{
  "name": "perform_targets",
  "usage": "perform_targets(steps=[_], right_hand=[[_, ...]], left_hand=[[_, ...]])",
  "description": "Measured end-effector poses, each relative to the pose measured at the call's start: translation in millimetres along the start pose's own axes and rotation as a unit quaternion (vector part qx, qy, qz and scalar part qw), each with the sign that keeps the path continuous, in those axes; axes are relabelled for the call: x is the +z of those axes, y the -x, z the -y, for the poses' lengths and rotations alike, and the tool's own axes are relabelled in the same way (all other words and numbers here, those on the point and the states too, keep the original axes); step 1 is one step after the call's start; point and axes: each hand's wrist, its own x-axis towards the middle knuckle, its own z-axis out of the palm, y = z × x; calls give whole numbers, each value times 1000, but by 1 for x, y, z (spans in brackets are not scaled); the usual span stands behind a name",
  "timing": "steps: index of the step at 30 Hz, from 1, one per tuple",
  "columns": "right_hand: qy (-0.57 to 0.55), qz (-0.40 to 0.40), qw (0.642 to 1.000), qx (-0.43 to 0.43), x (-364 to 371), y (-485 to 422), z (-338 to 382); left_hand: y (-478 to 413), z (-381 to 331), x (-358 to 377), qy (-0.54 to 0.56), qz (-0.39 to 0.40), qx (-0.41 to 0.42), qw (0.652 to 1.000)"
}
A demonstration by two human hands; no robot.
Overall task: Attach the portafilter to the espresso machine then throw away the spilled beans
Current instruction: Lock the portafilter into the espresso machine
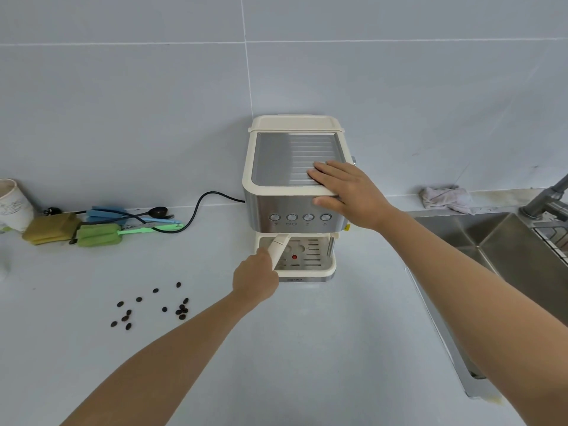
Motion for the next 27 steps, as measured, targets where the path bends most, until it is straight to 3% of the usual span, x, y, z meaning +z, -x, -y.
perform_targets(steps=[7,17,27], right_hand=[[30,-47,998,-32,2,-2,-1],[42,-78,996,-29,6,-1,7],[51,-34,998,-4,2,0,6]], left_hand=[[3,-15,4,47,28,-13,998],[10,-20,12,14,-9,-26,1000],[13,-32,16,18,-16,-42,999]])
